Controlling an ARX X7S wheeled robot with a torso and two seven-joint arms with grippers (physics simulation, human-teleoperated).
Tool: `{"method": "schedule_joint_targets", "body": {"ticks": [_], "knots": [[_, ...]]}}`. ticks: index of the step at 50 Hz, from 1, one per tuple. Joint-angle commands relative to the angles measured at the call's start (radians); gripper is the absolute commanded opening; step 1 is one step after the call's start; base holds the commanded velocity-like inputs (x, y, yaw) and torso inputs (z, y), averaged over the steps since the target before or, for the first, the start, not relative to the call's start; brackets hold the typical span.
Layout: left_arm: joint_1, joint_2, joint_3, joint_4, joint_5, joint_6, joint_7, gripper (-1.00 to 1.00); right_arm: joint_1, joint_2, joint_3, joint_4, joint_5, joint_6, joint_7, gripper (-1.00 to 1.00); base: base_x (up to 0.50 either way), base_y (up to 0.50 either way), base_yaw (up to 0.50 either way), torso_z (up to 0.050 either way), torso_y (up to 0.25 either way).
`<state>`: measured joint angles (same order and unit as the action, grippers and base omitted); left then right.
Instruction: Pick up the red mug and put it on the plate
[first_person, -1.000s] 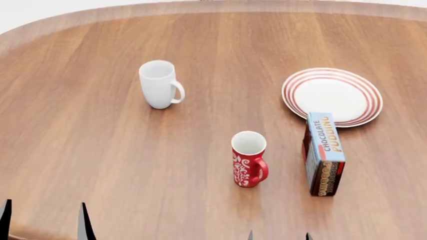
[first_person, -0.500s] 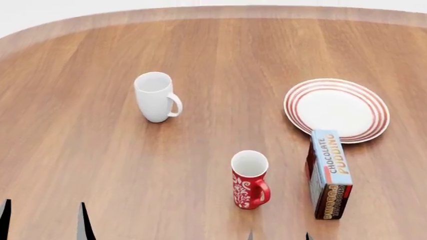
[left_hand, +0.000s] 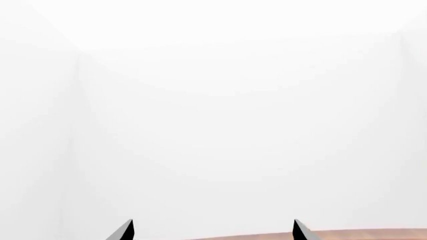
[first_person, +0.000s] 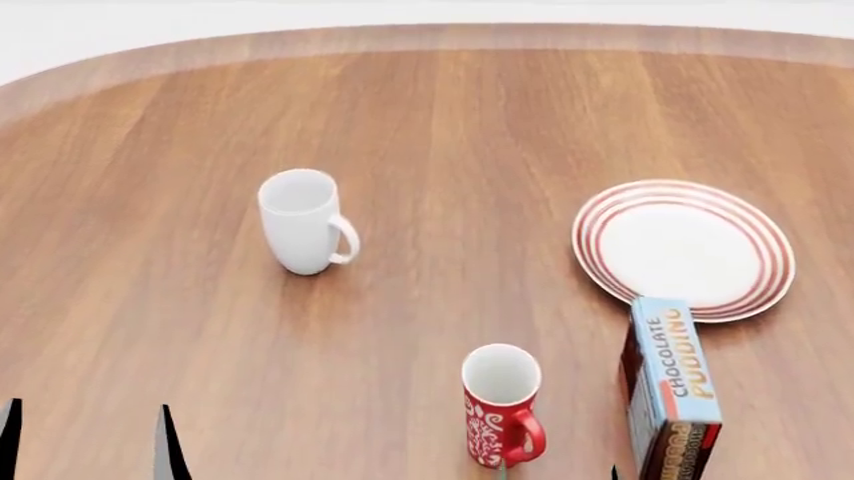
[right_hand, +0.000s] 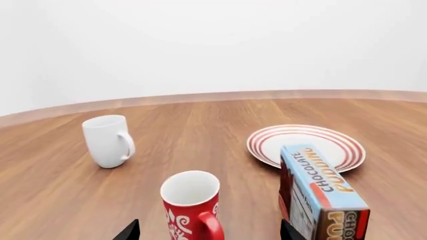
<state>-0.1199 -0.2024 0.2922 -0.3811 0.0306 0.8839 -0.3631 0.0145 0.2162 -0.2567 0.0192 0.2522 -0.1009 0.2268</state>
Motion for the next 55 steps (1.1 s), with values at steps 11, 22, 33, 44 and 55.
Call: {"method": "schedule_joint_targets", "body": {"ticks": [11, 22, 33, 44, 55], "knots": [[-0.003, -0.006, 0.009, -0.002, 0.000, 0.004, -0.011, 1.00, 0.000, 0.008, -0.009, -0.007, 0.006, 0.002, 0.010, 1.00, 0.18, 0.00, 0.00, 0.000, 0.000], [-0.004, -0.008, 0.013, -0.003, 0.004, 0.006, -0.019, 1.00, 0.003, 0.010, -0.012, 0.001, 0.010, -0.004, 0.012, 1.00, 0.18, 0.00, 0.00, 0.000, 0.000], [-0.005, -0.011, 0.017, -0.003, 0.004, 0.007, -0.024, 1.00, 0.002, 0.014, -0.017, -0.003, 0.013, -0.005, 0.017, 1.00, 0.18, 0.00, 0.00, 0.000, 0.000], [-0.007, -0.014, 0.022, -0.005, 0.005, 0.010, -0.030, 1.00, -0.001, 0.019, -0.022, -0.010, 0.018, -0.004, 0.023, 1.00, 0.18, 0.00, 0.00, 0.000, 0.000], [-0.008, -0.016, 0.025, -0.006, 0.007, 0.011, -0.036, 1.00, 0.002, 0.022, -0.027, -0.006, 0.020, -0.007, 0.024, 1.00, 0.18, 0.00, 0.00, 0.000, 0.000]]}}
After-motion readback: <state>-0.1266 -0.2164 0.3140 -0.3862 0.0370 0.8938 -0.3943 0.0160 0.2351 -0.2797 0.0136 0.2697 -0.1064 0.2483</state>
